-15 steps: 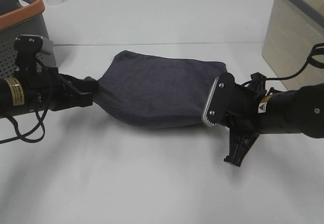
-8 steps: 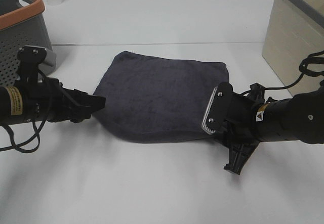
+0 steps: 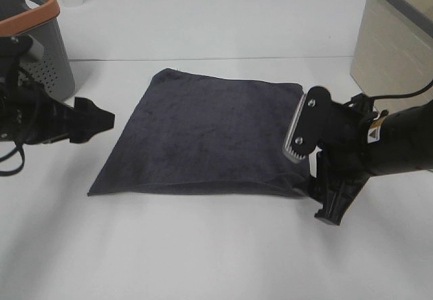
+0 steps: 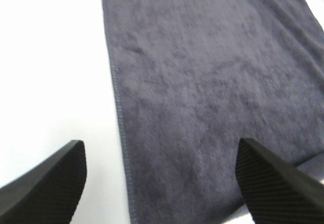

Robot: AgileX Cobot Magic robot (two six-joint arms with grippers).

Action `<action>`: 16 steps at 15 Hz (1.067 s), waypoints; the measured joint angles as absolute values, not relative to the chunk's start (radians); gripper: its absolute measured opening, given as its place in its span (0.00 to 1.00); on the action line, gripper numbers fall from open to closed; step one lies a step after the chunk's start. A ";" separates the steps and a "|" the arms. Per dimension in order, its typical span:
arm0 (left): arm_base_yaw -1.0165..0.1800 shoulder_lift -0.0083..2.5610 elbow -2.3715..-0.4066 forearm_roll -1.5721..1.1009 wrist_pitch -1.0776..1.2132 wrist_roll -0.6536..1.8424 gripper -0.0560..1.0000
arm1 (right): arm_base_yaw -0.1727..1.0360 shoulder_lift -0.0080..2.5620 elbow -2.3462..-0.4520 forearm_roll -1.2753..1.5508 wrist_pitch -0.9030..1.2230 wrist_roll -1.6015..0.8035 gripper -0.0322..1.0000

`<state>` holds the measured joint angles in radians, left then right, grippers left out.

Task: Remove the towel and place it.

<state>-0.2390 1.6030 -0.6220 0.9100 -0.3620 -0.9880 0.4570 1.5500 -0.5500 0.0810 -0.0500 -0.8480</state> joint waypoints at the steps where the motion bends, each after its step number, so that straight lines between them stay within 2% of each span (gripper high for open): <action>1: -0.239 1.555 -0.646 0.969 -0.314 -1.050 0.77 | 0.457 1.488 -0.559 0.112 -0.038 -0.824 0.78; 5: -0.239 1.456 -0.817 1.225 -0.177 -1.377 0.77 | 0.457 1.320 -0.697 0.210 -0.028 -0.785 0.78; 6: -0.239 1.455 -0.932 1.267 -0.049 -1.476 0.77 | 0.452 1.290 -0.794 0.228 -0.028 -0.783 0.77; 9: -0.239 1.455 -1.072 1.268 0.106 -1.373 0.77 | 0.393 1.284 -0.904 0.278 -0.028 -0.759 0.77; 11: -0.239 1.455 -1.182 1.151 0.259 -1.138 0.77 | 0.296 1.284 -0.973 0.367 -0.028 -0.736 0.77; 14: -0.235 1.464 -1.325 0.712 0.573 -0.564 0.77 | 0.140 1.284 -1.027 0.532 -0.020 -0.691 0.77; 15: -0.235 1.484 -1.374 0.561 0.671 -0.373 0.77 | 0.122 1.284 -1.031 0.561 -0.010 -0.681 0.77; 16: -0.235 1.498 -1.399 0.490 0.718 -0.303 0.77 | 0.080 1.286 -1.032 0.613 0.016 -0.651 0.77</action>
